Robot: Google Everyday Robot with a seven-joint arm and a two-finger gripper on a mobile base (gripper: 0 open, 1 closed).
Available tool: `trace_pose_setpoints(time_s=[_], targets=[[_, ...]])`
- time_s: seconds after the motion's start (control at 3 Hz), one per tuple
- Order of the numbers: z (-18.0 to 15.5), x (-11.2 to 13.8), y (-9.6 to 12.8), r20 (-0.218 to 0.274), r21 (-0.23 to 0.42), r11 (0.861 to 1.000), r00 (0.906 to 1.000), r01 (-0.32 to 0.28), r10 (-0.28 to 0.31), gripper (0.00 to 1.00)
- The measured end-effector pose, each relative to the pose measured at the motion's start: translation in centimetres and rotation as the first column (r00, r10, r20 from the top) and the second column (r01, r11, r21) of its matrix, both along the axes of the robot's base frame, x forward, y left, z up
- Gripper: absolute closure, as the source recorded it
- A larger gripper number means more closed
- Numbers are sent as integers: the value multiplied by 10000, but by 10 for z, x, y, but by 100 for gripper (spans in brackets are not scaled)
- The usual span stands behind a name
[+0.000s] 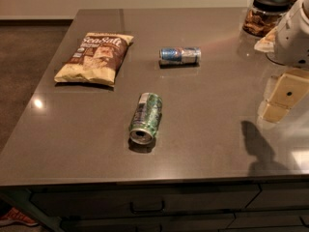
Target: Place green can upright
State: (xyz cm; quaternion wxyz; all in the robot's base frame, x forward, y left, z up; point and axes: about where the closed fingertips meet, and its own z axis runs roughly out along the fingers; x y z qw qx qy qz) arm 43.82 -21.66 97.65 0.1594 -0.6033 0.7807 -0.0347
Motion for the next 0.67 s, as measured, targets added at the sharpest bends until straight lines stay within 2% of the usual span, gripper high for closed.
trace_pose_setpoints(time_s=[0.33, 0.67], targets=[[0, 0, 0, 2, 0, 10000, 10000, 0, 0, 0], [1, 10, 8, 278, -16, 9984, 9980, -568, 568, 0]])
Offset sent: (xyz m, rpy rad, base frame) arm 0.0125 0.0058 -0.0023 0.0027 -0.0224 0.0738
